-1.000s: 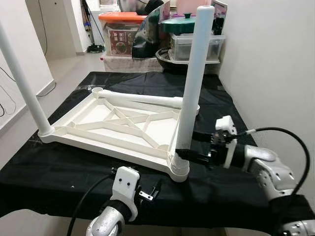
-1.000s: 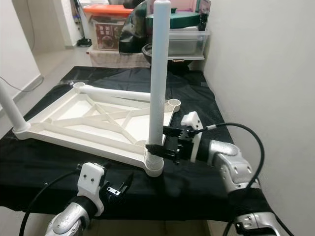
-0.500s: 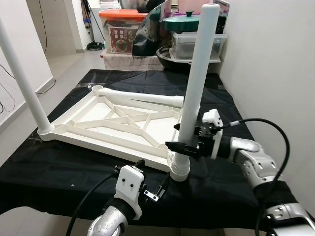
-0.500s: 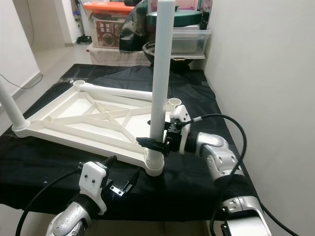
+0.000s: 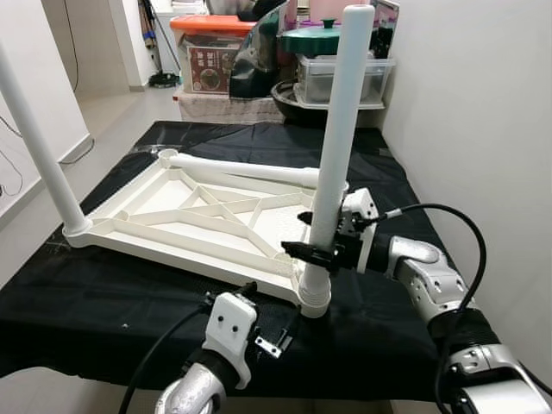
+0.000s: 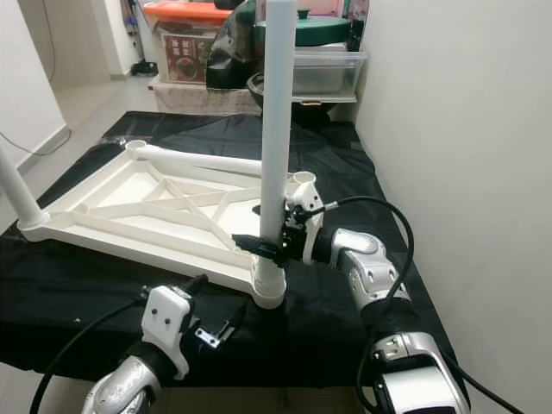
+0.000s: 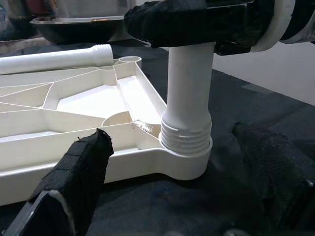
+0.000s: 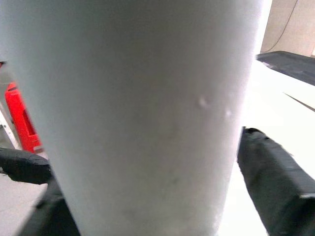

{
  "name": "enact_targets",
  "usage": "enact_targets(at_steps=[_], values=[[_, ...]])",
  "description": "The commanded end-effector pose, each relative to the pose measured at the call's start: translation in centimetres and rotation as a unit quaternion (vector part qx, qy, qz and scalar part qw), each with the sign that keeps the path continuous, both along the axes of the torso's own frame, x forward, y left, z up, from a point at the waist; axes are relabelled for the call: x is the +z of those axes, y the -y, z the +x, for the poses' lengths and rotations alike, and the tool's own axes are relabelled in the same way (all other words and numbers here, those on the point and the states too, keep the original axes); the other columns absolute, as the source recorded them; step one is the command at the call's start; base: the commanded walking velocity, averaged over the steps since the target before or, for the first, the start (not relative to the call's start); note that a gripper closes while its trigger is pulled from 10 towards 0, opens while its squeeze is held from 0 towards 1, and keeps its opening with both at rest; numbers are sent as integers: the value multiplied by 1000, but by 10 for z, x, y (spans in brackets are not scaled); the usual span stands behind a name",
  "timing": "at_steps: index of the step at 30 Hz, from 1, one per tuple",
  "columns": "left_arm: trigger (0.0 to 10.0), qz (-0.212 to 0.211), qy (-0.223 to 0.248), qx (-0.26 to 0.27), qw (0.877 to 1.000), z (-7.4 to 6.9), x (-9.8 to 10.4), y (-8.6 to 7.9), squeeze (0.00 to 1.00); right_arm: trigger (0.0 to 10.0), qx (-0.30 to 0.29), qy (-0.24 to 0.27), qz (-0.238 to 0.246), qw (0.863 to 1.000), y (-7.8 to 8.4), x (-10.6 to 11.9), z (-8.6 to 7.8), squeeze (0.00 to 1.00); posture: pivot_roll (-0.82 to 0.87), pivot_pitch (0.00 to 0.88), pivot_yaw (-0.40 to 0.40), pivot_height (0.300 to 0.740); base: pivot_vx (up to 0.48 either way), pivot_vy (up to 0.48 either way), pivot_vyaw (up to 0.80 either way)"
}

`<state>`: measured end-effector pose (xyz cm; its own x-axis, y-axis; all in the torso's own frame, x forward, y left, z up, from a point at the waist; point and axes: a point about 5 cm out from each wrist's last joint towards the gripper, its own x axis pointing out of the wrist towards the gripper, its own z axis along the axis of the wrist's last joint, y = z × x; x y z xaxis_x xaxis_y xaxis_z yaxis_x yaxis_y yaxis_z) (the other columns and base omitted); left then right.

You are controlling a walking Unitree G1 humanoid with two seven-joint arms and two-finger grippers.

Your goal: Building children table

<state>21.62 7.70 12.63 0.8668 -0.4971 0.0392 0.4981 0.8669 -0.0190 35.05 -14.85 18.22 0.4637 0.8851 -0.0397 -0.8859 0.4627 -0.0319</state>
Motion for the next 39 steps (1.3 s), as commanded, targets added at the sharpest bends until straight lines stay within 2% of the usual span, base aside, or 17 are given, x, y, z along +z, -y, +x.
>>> enact_targets(at_steps=[1, 15, 20, 21, 23, 25, 26, 27, 30, 31, 33, 34, 35, 36, 37, 38, 39], values=[[10000, 6, -3, 2, 1000, -2, -2, -1, 0, 0, -1, 8, 2, 1000, -1, 3, 2, 0, 83, 6, -48, 740, 0, 0, 0], [10000, 10, -7, 2, 1000, -2, -5, -1, 0, 0, 5, 9, 9, 1000, -5, -11, -9, 0, 76, 0, -42, 740, 0, 0, 0], [10000, 12, -5, 4, 1000, -1, -5, -2, 0, 0, -134, 18, 21, 991, -5, -21, -2, 0, 72, 0, -41, 740, 0, 0, 0], [10000, 12, -5, 4, 1000, -1, -5, -2, 0, 0, -134, 18, 21, 991, -5, -21, -2, 0, 72, 0, -41, 740, 0, 0, 0], [10000, 11, -5, 5, 1000, 0, -5, -2, 0, 0, -219, 16, 23, 975, 0, -24, 5, 0, 68, 0, -40, 740, 0, 0, 0], [10000, 12, -5, 4, 1000, 1, -6, -3, 0, 0, -323, -2, 28, 946, 6, -30, 10, 0, 62, 0, -38, 740, 0, 0, 0], [10000, 12, -4, 3, 1000, 1, -6, -2, 0, 0, -400, -4, 28, 916, 12, -33, 11, 0, 65, 0, -41, 740, 0, 0, 0], [10000, 12, -4, 3, 1000, 1, -6, -2, 0, 0, -400, -4, 28, 916, 12, -33, 11, 0, 65, 0, -41, 740, 0, 0, 0], [10000, 13, -3, 2, 1000, 2, -6, -2, 0, 0, -548, -1, 7, 836, 20, -39, 4, 0, 66, 0, -42, 740, 0, 0, 0], [10000, 13, -2, 2, 1000, 2, -6, -2, 0, 0, -575, -4, 3, 818, 20, -40, 1, 0, 66, 0, -42, 740, 0, 0, 0], [10000, 13, -2, 2, 1000, 2, -6, -2, 0, 0, -575, -4, 3, 818, 20, -40, 1, 0, 66, 0, -42, 740, 0, 0, 0], [10000, 14, -2, 2, 1000, 3, -6, -2, 0, 0, -605, -16, 9, 796, 17, -42, -3, 0, 61, 0, -41, 740, 0, 0, 0], [10000, 14, -1, 1, 1000, 3, -5, -2, 0, 0, -647, -23, 22, 762, 13, -42, -7, 0, 63, 0, -41, 740, 0, 0, 0], [10000, 14, 0, 0, 1000, 3, -5, -2, 0, 0, -674, -28, 31, 737, 11, -41, -9, 0, 63, 0, -40, 740, 0, 0, 0], [10000, 14, 0, 0, 1000, 3, -5, -2, 0, 0, -674, -28, 31, 737, 11, -41, -9, 0, 63, 0, -40, 740, 0, 0, 0], [10000, 14, 1, 0, 1000, 4, -5, -1, 0, 0, -704, -46, 45, 708, 4, -42, -11, 0, 67, 0, -40, 740, 0, 0, 0], [10000, 14, 2, 0, 1000, 4, -5, -1, 0, 0, -720, -59, 52, 690, 0, -43, -12, 0, 69, 0, -39, 740, 0, 0, 0]])
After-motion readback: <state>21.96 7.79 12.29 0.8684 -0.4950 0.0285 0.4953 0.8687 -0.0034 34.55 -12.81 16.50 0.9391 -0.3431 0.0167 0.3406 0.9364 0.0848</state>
